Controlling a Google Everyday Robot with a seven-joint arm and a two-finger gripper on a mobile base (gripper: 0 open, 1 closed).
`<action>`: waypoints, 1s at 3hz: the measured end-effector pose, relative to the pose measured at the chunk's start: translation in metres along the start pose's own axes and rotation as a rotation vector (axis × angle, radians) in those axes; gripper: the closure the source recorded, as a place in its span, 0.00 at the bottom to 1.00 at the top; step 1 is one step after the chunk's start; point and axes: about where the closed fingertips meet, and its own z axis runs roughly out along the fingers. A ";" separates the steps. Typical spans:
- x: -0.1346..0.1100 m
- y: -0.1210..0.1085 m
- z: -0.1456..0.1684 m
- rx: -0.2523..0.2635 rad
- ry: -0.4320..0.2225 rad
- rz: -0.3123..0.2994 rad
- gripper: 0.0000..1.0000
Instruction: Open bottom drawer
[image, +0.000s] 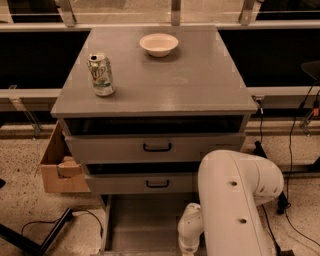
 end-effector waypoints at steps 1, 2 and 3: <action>0.000 0.001 0.001 -0.002 0.000 0.000 0.79; 0.000 0.002 0.002 -0.005 0.000 0.000 0.56; 0.000 0.002 0.001 -0.004 0.000 0.000 0.32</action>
Offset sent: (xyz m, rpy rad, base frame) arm -0.0011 -0.0002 -0.0007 -0.0001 0.0020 0.0000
